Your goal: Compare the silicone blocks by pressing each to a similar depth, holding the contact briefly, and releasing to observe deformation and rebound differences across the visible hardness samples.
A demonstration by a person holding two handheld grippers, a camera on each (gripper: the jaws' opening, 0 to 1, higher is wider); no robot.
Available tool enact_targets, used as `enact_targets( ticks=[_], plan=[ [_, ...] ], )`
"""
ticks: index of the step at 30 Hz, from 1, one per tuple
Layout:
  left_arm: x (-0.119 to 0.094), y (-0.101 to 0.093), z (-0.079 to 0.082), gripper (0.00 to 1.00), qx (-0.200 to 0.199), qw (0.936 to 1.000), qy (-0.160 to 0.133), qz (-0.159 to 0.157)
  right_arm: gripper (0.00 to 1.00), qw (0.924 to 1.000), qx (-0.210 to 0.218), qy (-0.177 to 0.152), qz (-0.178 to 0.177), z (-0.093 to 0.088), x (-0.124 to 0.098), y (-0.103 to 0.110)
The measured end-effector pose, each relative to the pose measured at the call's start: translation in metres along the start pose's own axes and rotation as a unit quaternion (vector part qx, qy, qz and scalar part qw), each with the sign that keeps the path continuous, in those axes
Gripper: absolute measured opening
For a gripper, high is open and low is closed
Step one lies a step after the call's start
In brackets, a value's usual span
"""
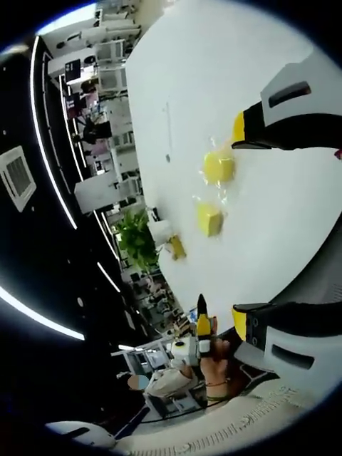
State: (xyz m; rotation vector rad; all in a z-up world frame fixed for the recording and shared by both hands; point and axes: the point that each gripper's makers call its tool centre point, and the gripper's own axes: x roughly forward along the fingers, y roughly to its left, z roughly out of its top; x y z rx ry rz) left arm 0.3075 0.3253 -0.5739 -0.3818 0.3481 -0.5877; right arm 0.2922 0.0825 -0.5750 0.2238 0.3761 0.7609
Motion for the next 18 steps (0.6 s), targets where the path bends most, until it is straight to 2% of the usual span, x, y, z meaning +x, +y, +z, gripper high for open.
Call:
enact_targets(
  ticks=[3,5,8,10,12,14,18],
  plan=[
    [0.013,-0.004,0.000,0.72,-0.051,0.9986,0.010,-0.011,0.84,1.0000,0.004,0.000,-0.008,-0.002,-0.001,-0.006],
    [0.023,-0.006,0.000,0.66,-0.048,0.9984,0.023,-0.022,0.86,0.9998,0.002,-0.001,-0.017,-0.003,-0.001,-0.011],
    [0.042,-0.010,0.003,0.66,-0.054,0.9976,0.035,-0.027,0.86,0.9998,0.008,-0.001,-0.019,-0.004,-0.002,-0.014],
    [0.055,-0.018,0.006,0.64,-0.103,0.9927,0.047,-0.042,0.86,0.9998,0.011,-0.002,-0.019,-0.004,-0.001,-0.017],
    [0.071,-0.022,0.014,0.64,-0.139,0.9885,0.036,-0.048,0.86,0.9997,0.015,0.001,-0.020,-0.005,0.000,-0.020],
    [0.086,-0.023,0.019,0.67,-0.144,0.9878,0.032,-0.051,0.85,0.9996,0.018,0.006,-0.021,-0.007,0.001,-0.023],
    [0.111,-0.025,0.010,0.67,-0.135,0.9881,0.060,-0.043,0.85,0.9995,0.023,0.005,-0.021,-0.007,0.002,-0.028]
  ],
)
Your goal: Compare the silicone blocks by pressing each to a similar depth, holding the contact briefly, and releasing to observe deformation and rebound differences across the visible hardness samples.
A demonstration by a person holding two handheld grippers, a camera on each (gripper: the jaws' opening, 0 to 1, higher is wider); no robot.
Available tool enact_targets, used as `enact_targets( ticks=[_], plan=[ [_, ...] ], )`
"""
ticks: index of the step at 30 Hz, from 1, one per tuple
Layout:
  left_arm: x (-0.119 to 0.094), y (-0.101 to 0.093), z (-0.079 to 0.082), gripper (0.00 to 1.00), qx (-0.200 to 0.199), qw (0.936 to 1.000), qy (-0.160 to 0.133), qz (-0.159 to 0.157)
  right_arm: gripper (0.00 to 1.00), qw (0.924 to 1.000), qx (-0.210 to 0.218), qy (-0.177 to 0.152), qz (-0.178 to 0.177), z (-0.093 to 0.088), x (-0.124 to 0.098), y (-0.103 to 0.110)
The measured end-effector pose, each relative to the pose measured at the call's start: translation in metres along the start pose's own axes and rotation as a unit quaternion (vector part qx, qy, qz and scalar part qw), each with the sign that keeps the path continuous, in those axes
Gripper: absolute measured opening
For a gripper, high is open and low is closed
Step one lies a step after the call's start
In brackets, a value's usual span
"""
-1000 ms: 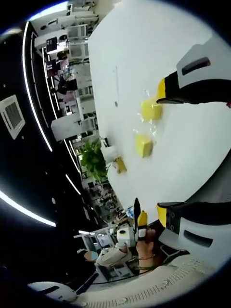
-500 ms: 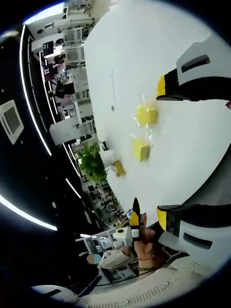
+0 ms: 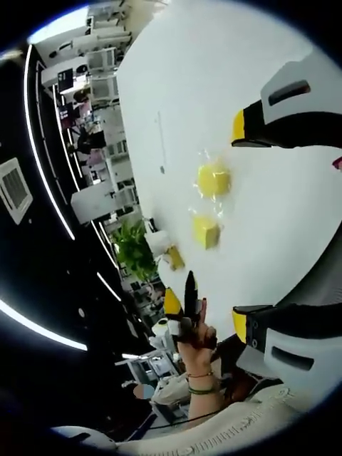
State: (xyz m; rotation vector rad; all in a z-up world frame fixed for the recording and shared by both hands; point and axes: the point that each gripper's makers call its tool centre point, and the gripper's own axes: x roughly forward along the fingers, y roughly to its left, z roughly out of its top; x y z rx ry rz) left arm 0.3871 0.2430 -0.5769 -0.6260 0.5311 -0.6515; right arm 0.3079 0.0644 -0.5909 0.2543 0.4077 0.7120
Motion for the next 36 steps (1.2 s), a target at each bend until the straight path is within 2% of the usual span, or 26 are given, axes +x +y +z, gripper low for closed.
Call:
enact_targets(
  ticks=[1,4,6,10,13,17,20,22,24,28,34,36],
  plan=[
    [0.011,0.001,-0.003,0.67,-0.004,1.0000,0.009,-0.001,0.85,1.0000,0.001,-0.002,0.000,0.001,0.001,-0.003],
    [0.027,0.002,-0.009,0.67,-0.015,0.9996,0.023,-0.003,0.85,1.0000,0.004,-0.002,-0.002,0.002,0.001,-0.007],
    [0.037,0.009,-0.016,0.65,-0.007,0.9990,0.044,0.010,0.85,1.0000,0.007,-0.001,-0.002,0.002,0.002,-0.009],
    [0.057,0.020,-0.017,0.67,-0.001,0.9989,0.041,0.021,0.84,0.9999,0.012,0.006,-0.003,-0.002,0.003,-0.014],
    [0.076,0.027,-0.020,0.64,-0.023,0.9984,0.046,0.024,0.84,0.9997,0.016,0.019,-0.003,-0.007,0.004,-0.019],
    [0.095,0.038,-0.027,0.60,-0.016,0.9976,0.055,0.038,0.85,0.9994,0.019,0.027,-0.005,-0.009,0.006,-0.025],
    [0.108,0.047,-0.028,0.61,-0.019,0.9978,0.044,0.047,0.85,0.9992,0.021,0.033,-0.005,-0.008,0.007,-0.029],
    [0.118,0.057,-0.032,0.64,-0.056,0.9952,0.043,0.067,0.85,0.9991,0.021,0.035,-0.007,-0.007,0.007,-0.033],
    [0.126,0.066,-0.031,0.65,-0.060,0.9945,0.031,0.080,0.85,0.9990,0.023,0.037,-0.010,-0.007,0.006,-0.037],
    [0.140,0.077,-0.030,0.66,-0.062,0.9930,0.026,0.097,0.84,0.9984,0.027,0.047,-0.012,-0.012,0.007,-0.044],
    [0.156,0.090,-0.030,0.62,-0.136,0.9848,0.013,0.108,0.84,0.9978,0.034,0.056,-0.011,-0.017,0.013,-0.050],
    [0.159,0.096,-0.029,0.61,-0.142,0.9837,0.005,0.111,0.84,0.9975,0.035,0.060,-0.011,-0.018,0.015,-0.051]
  ],
)
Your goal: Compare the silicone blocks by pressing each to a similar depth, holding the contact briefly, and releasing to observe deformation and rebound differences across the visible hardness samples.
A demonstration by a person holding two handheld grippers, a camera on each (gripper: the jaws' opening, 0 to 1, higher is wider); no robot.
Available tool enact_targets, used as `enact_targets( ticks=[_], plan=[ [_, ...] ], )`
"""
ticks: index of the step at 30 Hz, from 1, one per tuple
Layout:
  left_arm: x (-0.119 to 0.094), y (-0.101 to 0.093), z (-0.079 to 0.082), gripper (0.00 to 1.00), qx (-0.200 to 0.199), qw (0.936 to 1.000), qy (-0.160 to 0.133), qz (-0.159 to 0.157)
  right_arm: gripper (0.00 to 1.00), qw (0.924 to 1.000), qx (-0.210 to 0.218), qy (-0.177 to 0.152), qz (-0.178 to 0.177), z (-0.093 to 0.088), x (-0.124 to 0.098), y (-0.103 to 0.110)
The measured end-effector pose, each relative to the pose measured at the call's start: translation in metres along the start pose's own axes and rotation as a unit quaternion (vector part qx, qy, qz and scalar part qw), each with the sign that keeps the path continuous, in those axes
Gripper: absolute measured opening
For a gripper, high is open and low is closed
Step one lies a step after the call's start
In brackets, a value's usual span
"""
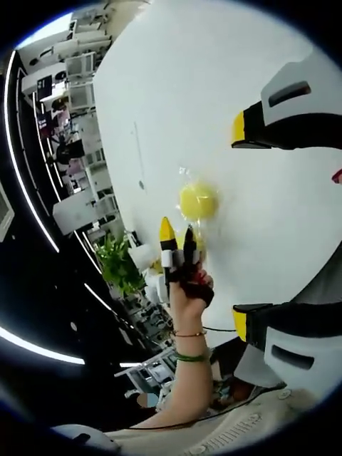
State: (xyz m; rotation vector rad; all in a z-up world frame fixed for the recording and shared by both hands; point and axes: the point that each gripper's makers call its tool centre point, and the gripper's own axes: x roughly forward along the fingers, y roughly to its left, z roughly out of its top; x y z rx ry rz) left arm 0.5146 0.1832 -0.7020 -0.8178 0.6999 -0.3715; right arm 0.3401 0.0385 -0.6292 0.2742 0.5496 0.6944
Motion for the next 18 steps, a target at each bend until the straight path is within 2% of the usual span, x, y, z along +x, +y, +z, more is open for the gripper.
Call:
enact_targets(
  ticks=[7,10,16,18],
  plan=[
    [0.014,0.003,0.005,0.49,-0.076,0.9971,-0.006,-0.005,0.83,1.0000,0.005,0.002,0.001,0.000,0.006,-0.005],
    [0.017,0.004,0.007,0.48,-0.081,0.9966,-0.014,-0.003,0.83,1.0000,0.006,0.003,0.001,0.000,0.007,-0.008],
    [0.028,0.009,0.004,0.37,-0.122,0.9925,-0.008,0.005,0.82,0.9999,0.008,0.006,0.003,0.000,0.011,-0.010],
    [0.030,0.009,0.004,0.34,-0.119,0.9928,-0.009,0.003,0.82,0.9999,0.009,0.006,0.004,-0.001,0.012,-0.011]
  ],
)
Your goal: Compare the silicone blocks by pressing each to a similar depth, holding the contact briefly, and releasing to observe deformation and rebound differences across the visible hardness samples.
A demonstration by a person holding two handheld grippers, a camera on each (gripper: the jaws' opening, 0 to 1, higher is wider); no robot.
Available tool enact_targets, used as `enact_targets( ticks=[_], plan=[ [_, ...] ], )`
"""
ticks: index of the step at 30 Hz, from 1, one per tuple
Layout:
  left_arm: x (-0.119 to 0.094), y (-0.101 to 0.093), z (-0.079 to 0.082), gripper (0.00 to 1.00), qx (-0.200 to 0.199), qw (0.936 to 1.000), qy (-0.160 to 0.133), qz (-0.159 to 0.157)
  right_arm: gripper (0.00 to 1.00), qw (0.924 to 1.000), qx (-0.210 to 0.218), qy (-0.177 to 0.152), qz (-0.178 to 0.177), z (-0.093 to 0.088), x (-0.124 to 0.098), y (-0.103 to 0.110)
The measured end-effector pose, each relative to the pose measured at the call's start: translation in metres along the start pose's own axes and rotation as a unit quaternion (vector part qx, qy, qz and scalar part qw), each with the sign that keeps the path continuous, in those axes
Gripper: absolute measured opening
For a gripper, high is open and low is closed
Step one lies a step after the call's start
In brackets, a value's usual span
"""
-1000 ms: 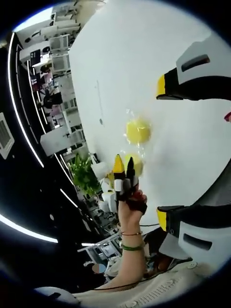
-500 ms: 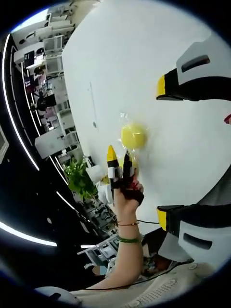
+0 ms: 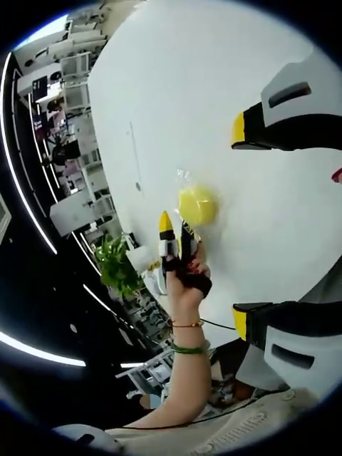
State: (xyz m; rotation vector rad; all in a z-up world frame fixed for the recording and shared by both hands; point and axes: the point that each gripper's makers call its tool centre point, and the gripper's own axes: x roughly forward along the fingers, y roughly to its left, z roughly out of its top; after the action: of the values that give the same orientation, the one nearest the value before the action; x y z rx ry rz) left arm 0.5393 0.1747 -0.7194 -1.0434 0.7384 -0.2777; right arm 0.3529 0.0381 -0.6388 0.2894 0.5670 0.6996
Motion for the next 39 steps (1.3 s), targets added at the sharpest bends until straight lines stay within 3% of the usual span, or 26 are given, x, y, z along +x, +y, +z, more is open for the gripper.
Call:
enact_targets(
  ticks=[4,9,19,22,27,29,33,36,37,39],
  plan=[
    [0.003,0.003,-0.003,0.28,-0.009,0.9999,0.002,0.008,0.82,1.0000,0.005,-0.004,0.003,0.001,0.001,0.000],
    [0.003,0.010,-0.006,0.12,0.008,0.9997,0.010,0.023,0.82,1.0000,0.009,-0.002,0.000,-0.002,0.000,-0.002],
    [0.005,0.010,-0.011,0.07,0.001,0.9994,0.033,0.010,0.81,0.9999,0.016,-0.004,-0.001,-0.006,0.001,-0.006],
    [0.005,0.006,-0.012,0.00,0.028,0.9988,0.040,0.000,0.81,0.9999,0.017,-0.003,-0.001,-0.006,0.002,-0.006],
    [0.005,0.006,-0.014,0.00,0.047,0.9976,0.051,-0.001,0.81,0.9998,0.019,-0.004,-0.002,-0.006,0.002,-0.008],
    [0.005,0.005,-0.014,0.00,0.079,0.9954,0.054,0.001,0.81,0.9998,0.018,-0.004,-0.002,-0.006,0.001,-0.008],
    [0.003,-0.002,-0.014,0.00,0.096,0.9939,0.053,-0.001,0.80,0.9998,0.019,-0.005,-0.004,-0.005,0.000,-0.008],
    [-0.001,-0.009,-0.014,0.00,0.139,0.9889,0.052,-0.013,0.80,0.9998,0.017,-0.004,-0.005,-0.005,-0.001,-0.008],
    [-0.003,-0.016,-0.015,0.00,0.166,0.9846,0.050,-0.022,0.80,0.9998,0.016,-0.005,-0.004,-0.004,-0.001,-0.007],
    [-0.006,-0.023,-0.016,0.00,0.177,0.9825,0.050,-0.033,0.80,0.9999,0.015,-0.005,-0.004,-0.003,-0.001,-0.006]
  ],
)
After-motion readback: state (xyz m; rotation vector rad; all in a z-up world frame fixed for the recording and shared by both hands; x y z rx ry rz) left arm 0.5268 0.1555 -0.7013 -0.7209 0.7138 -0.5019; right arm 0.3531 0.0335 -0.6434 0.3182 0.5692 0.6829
